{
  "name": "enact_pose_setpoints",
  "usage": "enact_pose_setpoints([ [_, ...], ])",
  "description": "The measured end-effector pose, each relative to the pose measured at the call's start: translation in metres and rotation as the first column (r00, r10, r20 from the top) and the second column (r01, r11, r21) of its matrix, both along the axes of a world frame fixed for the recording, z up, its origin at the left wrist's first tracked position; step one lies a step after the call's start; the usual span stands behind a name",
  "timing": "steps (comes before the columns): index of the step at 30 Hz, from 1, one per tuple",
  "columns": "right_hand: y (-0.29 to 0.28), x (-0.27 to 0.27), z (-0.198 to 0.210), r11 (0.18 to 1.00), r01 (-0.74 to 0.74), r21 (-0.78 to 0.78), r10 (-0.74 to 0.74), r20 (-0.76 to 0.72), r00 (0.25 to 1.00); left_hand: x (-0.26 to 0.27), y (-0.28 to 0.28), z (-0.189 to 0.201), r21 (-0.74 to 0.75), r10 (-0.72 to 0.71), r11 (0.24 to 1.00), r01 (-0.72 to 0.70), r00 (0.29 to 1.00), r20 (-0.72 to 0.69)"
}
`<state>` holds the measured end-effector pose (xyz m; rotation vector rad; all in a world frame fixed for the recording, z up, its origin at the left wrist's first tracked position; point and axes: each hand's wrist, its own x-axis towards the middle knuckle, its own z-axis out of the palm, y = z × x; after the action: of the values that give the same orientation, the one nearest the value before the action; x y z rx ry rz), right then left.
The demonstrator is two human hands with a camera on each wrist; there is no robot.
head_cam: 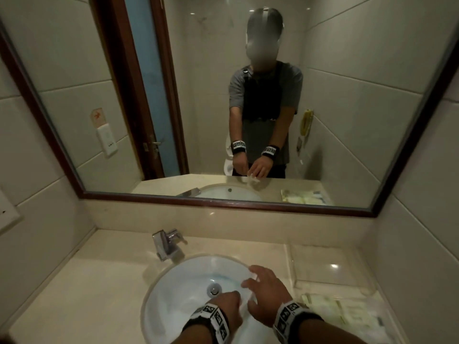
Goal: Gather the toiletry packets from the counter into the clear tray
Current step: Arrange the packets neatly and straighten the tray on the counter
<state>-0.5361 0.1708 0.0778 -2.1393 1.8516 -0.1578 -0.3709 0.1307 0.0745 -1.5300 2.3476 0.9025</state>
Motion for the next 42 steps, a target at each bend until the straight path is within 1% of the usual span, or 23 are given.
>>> enact_pose_setpoints([
  [1,0.002,-0.009,-0.006,1.000,-0.024,0.003,0.024,-0.094,0.995,-0.008,0.002,0.002,-0.004,-0.010,1.000,0.010,1.000,0.000],
  [3,0.007,-0.025,-0.012,0.999,-0.015,0.044,0.023,-0.177,0.984,-0.023,0.004,0.005,-0.008,-0.032,0.999,0.032,0.999,-0.006],
  [4,0.008,-0.031,-0.015,1.000,-0.021,0.013,0.023,-0.235,0.972,-0.029,0.005,0.004,-0.011,-0.043,0.999,0.042,0.999,-0.015],
  [7,0.014,-0.051,-0.014,0.995,-0.104,0.002,0.099,-0.342,0.935,-0.051,0.008,0.001,-0.029,-0.079,0.996,0.079,0.997,-0.004],
  [9,0.016,-0.068,-0.016,0.993,-0.113,0.017,0.111,-0.359,0.927,-0.066,0.009,-0.002,-0.031,-0.098,0.995,0.098,0.995,0.005],
  [13,0.020,-0.097,-0.016,0.997,-0.027,0.076,0.054,-0.371,0.927,-0.096,0.010,-0.003,-0.017,-0.156,0.988,0.156,0.988,0.006],
  [17,0.028,-0.125,-0.017,0.994,0.067,0.091,-0.028,-0.376,0.926,-0.122,0.010,-0.010,0.007,-0.154,0.988,0.154,0.988,0.029],
  [22,0.043,-0.163,-0.024,0.981,0.143,0.132,-0.067,-0.459,0.886,-0.147,0.010,-0.028,0.033,-0.176,0.984,0.174,0.981,0.078],
  [27,0.056,-0.193,-0.026,0.969,0.181,0.168,-0.076,-0.498,0.864,-0.167,0.017,-0.037,0.012,-0.216,0.976,0.216,0.975,0.058],
  [32,0.067,-0.207,-0.034,0.956,0.224,0.188,-0.102,-0.506,0.856,-0.183,0.024,-0.046,0.009,-0.220,0.975,0.220,0.975,0.043],
  [38,0.080,-0.210,-0.046,0.922,0.280,0.268,-0.096,-0.541,0.836,-0.192,0.027,-0.064,0.038,-0.264,0.965,0.261,0.960,0.096],
  [42,0.091,-0.212,-0.054,0.896,0.322,0.306,-0.086,-0.592,0.801,-0.199,0.035,-0.068,0.059,-0.297,0.955,0.292,0.949,0.108],
])
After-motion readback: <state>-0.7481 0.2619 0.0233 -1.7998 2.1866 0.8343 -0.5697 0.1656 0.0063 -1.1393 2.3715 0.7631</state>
